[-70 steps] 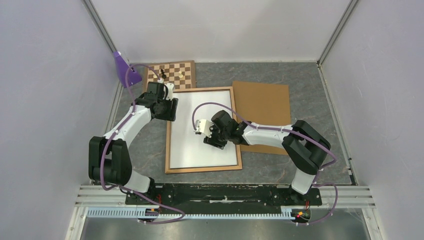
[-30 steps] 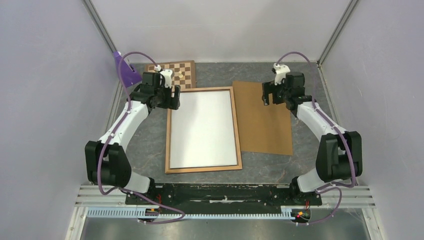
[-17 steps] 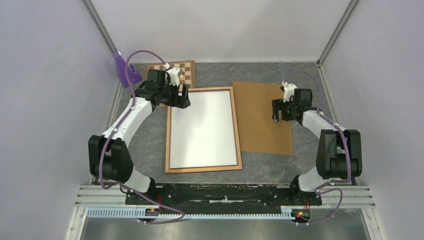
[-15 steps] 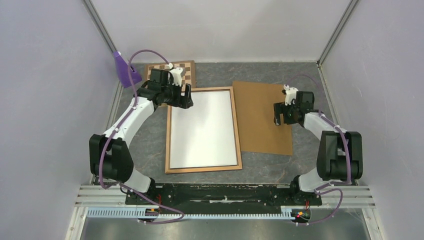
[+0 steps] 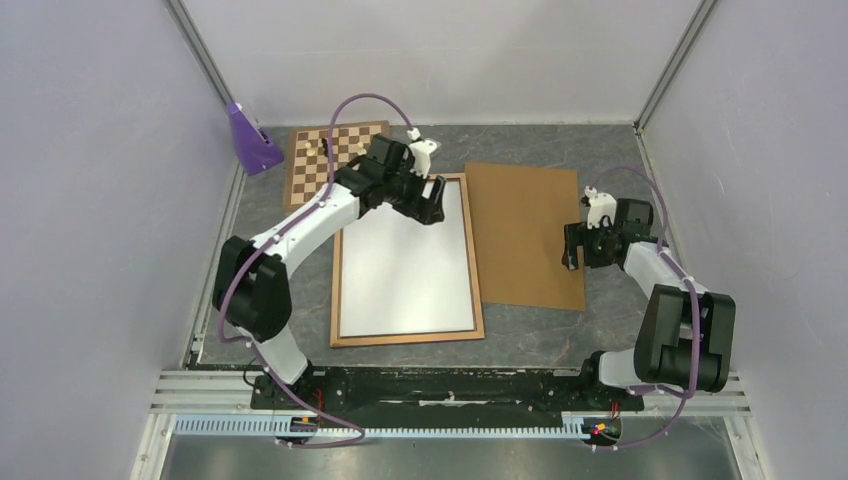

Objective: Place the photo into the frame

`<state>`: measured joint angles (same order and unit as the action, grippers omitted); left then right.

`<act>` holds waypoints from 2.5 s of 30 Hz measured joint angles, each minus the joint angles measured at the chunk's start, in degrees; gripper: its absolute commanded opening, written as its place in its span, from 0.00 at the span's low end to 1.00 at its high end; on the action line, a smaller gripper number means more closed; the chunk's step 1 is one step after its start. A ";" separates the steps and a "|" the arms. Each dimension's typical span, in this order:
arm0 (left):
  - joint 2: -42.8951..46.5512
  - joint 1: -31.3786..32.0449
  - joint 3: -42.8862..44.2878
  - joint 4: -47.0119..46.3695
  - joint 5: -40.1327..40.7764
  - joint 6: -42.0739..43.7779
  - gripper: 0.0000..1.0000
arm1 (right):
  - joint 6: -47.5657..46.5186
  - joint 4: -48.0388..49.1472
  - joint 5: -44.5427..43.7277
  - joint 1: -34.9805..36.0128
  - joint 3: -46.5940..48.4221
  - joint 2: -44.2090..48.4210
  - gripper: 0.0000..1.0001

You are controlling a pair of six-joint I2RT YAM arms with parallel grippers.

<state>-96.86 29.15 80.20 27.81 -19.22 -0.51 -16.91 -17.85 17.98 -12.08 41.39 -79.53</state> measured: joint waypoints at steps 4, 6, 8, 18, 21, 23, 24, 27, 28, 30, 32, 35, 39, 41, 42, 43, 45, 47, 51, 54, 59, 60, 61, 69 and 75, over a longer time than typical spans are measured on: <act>-4.09 3.87 3.85 -0.04 1.53 -0.94 0.86 | -0.74 -0.48 0.22 -0.04 -0.92 0.04 0.82; -6.16 5.51 6.10 -0.11 2.49 -0.98 0.85 | -0.74 -0.48 0.22 -0.07 -1.05 0.04 0.81; -8.44 7.30 8.66 -0.07 4.00 -0.96 0.85 | -0.72 -0.15 0.24 -0.09 -1.11 0.04 0.81; -19.17 18.16 17.94 0.63 15.39 4.68 0.84 | -1.84 0.24 -0.85 -0.09 -1.20 -1.18 0.80; -21.53 20.70 18.49 0.92 15.65 6.75 0.83 | -2.43 0.35 -2.16 -0.17 -1.60 -2.10 0.80; -22.84 21.94 18.86 1.40 15.19 7.63 0.83 | -2.73 0.33 -2.82 -0.50 -1.68 -2.71 0.80; -23.58 22.38 19.17 1.77 14.51 7.82 0.83 | -2.89 0.39 -3.06 -0.83 -1.66 -3.02 0.80; -25.57 23.02 19.58 2.34 12.50 7.91 0.83 | -2.97 0.61 -3.04 -1.68 -1.66 -3.52 0.79; -26.12 22.99 19.58 2.56 12.00 7.91 0.83 | -3.02 0.63 -2.89 -1.88 -1.66 -3.63 0.79; -26.82 22.93 19.58 2.95 11.32 7.89 0.83 | -3.10 0.76 -2.71 -2.16 -1.68 -3.69 0.79; -27.21 22.88 19.45 3.21 11.04 7.87 0.83 | -3.17 0.90 -2.58 -2.45 -1.68 -3.74 0.79; -27.28 22.73 18.51 3.26 10.91 7.87 0.83 | -3.21 1.07 -2.51 -2.58 -1.68 -3.87 0.79; -27.28 22.71 16.74 2.82 11.10 7.87 0.83 | -3.26 1.49 -2.51 -2.67 -1.66 -4.09 0.78; -27.28 22.73 16.22 2.23 11.17 7.89 0.83 | -3.28 1.86 -2.60 -2.67 -1.66 -4.24 0.78; -27.28 22.73 16.06 2.01 11.21 7.89 0.83 | -3.30 2.01 -2.62 -2.67 -1.66 -4.35 0.78; -27.28 22.73 15.93 1.81 11.28 7.89 0.83 | -3.37 2.27 -2.64 -2.67 -1.64 -4.48 0.78; -27.28 22.73 15.67 1.44 11.37 7.89 0.83 | -3.56 2.73 -2.67 -2.69 -1.55 -4.76 0.78; -27.28 22.71 15.28 1.03 11.54 7.87 0.83 | -3.74 3.19 -2.64 -2.71 -1.36 -5.20 0.78; -27.28 22.53 14.40 0.72 11.65 7.89 0.83 | -3.91 4.20 -2.60 -2.71 -1.20 -5.68 0.77; -27.28 22.16 13.77 0.70 11.65 7.87 0.83 | -4.15 5.01 -2.75 -2.71 -1.20 -5.88 0.76; -26.95 21.53 13.14 0.26 11.61 7.80 0.83 | -4.26 6.32 -2.80 -2.71 -1.09 -6.45 0.75; -26.88 21.42 13.07 0.28 11.63 7.78 0.83 | -4.28 6.60 -2.80 -2.71 -1.05 -6.56 0.75; -26.82 21.29 12.92 0.26 11.61 7.74 0.83 | -4.28 6.78 -2.80 -2.71 -0.98 -6.69 0.75; -25.97 20.22 11.85 0.33 11.65 7.63 0.83 | -4.37 7.52 -2.91 -2.71 -0.98 -6.82 0.75; -25.11 19.61 10.75 0.33 11.85 7.63 0.83 | -4.39 7.54 -2.95 -2.67 -0.98 -6.80 0.74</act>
<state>-121.97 48.75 90.96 28.14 -7.38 7.11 -21.30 -10.31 15.03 -14.74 40.40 -86.32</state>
